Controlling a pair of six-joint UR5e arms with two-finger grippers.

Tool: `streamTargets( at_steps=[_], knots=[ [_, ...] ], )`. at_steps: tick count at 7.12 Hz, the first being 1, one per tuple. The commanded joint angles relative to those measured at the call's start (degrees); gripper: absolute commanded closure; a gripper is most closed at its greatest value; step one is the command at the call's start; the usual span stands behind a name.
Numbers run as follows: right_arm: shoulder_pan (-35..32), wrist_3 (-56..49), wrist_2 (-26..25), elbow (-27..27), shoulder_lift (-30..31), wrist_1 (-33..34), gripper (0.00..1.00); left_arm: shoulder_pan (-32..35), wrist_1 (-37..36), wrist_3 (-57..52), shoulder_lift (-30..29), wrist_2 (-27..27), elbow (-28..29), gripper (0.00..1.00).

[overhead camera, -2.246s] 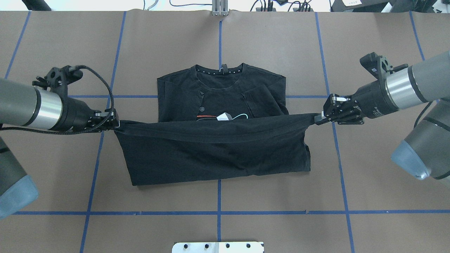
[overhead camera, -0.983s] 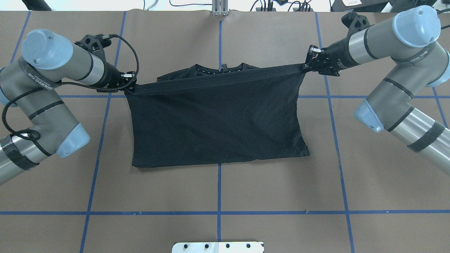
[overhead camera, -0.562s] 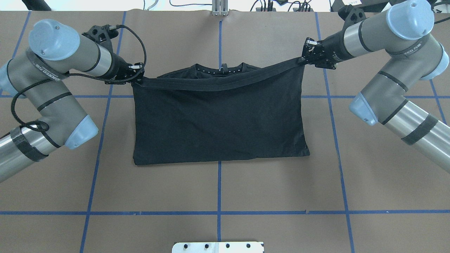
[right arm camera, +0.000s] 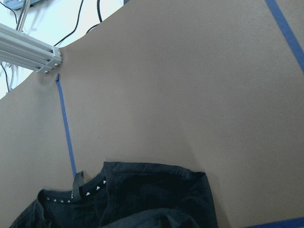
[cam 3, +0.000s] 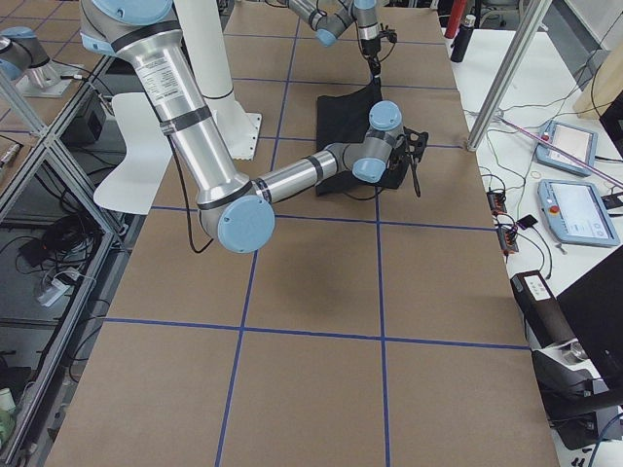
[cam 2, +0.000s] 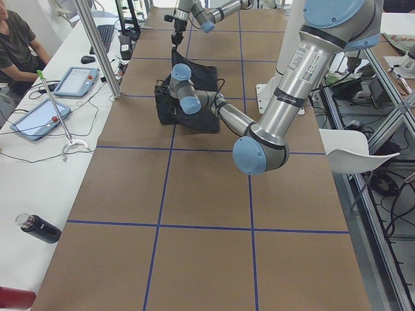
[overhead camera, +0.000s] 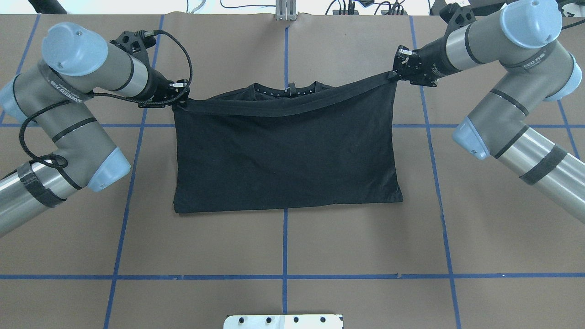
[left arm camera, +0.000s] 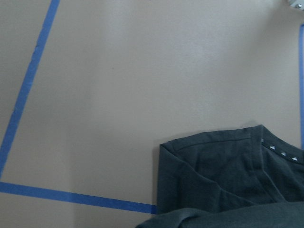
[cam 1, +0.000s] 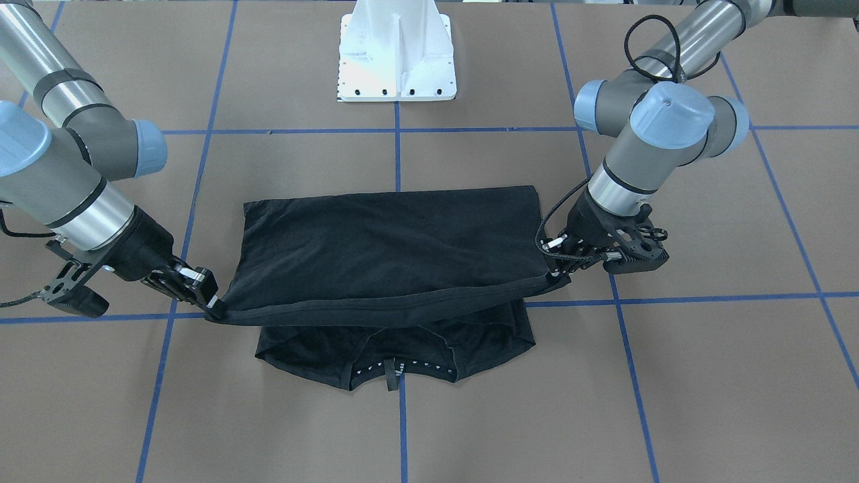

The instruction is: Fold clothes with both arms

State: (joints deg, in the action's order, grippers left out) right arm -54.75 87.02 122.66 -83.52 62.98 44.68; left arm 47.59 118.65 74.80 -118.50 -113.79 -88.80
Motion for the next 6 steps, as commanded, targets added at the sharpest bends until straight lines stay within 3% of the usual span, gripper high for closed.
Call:
streamTargets(
  at_steps=[1,6],
  knots=[
    [-0.01,-0.1,-0.32,1.51,0.3,-0.03,1.0,-0.04,0.17,-0.27,0.02,0.06,2.23,1.0],
    [0.08,0.51,-0.32,2.22,-0.83,0.06,1.0,-0.04,0.09,-0.09,-0.33,0.06,2.15,1.0]
  ],
)
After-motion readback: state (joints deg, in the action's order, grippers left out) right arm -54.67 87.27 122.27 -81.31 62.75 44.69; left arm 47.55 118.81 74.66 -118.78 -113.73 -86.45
